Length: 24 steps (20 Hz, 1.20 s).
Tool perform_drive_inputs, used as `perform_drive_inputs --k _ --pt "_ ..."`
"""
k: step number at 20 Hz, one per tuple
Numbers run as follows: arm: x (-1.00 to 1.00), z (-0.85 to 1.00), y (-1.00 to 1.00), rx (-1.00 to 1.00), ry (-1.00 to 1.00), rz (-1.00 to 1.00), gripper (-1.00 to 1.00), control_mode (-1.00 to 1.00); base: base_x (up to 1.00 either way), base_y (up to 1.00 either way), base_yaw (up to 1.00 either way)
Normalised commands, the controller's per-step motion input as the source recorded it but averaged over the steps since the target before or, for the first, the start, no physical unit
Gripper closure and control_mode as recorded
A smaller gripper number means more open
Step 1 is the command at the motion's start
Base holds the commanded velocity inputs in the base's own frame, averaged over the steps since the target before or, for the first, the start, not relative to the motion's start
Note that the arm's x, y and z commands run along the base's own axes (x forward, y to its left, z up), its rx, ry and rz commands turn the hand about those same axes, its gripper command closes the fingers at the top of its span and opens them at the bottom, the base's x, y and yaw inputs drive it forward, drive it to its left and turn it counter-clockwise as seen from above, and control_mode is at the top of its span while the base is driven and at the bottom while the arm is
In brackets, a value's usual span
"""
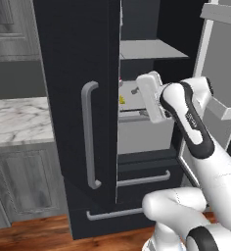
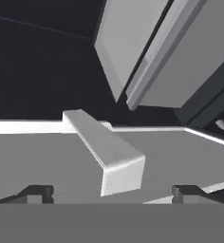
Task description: Take the lemon wedge from the fridge and place it on the plate with fish on the dining counter.
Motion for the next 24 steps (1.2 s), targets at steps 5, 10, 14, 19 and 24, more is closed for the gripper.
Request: perform_drive_inputs --k 5,10,14,19,24 --pt "0.70 -0.18 0.24 0.01 0.09 0.27 -1.00 -1.00 0.00 0.00 0.00" --pt "0.20 -0.02 0.22 0.02 0.09 0.27 -1.00 -1.00 0.00 0.00 0.00" --pt "0.12 -0.04 0.20 0.00 0.00 0.01 -1.00 -1.00 0.00 0.00 0.00" --pt "0.63 -0.17 0.35 0.00 0.02 0.00 -1.00 -1.00 0.00 0.00 0.00" --pt "0.42 -0.22 0.34 0.00 0.03 0.05 -1.00 -1.00 0.00 0.00 0.00"
